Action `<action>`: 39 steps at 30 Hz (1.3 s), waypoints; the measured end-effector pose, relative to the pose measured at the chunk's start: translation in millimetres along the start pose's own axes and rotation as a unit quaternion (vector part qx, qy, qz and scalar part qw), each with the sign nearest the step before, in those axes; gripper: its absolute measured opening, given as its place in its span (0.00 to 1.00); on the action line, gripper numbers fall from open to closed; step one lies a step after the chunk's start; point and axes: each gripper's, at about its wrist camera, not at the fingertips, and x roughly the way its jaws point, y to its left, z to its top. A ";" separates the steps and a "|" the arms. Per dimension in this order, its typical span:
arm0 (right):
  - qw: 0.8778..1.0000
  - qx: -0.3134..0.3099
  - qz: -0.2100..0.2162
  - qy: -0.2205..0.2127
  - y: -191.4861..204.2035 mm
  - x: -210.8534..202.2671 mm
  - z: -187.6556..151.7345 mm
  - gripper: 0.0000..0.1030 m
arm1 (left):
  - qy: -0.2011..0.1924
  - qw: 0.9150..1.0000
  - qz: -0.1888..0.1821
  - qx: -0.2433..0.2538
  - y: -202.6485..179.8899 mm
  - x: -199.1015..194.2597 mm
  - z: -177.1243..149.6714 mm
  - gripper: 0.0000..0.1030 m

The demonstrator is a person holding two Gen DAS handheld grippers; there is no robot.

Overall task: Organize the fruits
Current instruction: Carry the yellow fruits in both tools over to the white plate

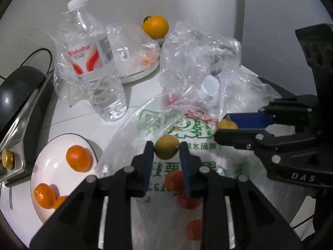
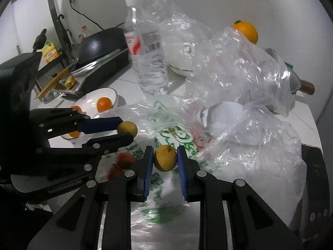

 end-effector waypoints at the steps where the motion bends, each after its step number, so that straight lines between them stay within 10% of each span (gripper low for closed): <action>1: 1.000 -0.001 0.000 -0.001 1.8 -2.8 -0.3 0.24 | -0.003 1.000 0.000 0.000 -0.1 -3.9 -0.5 0.25; 39: 0.998 -0.069 0.009 -0.005 124.2 -6.9 12.9 0.24 | -0.052 0.996 0.017 -0.069 76.4 -101.9 -77.5 0.25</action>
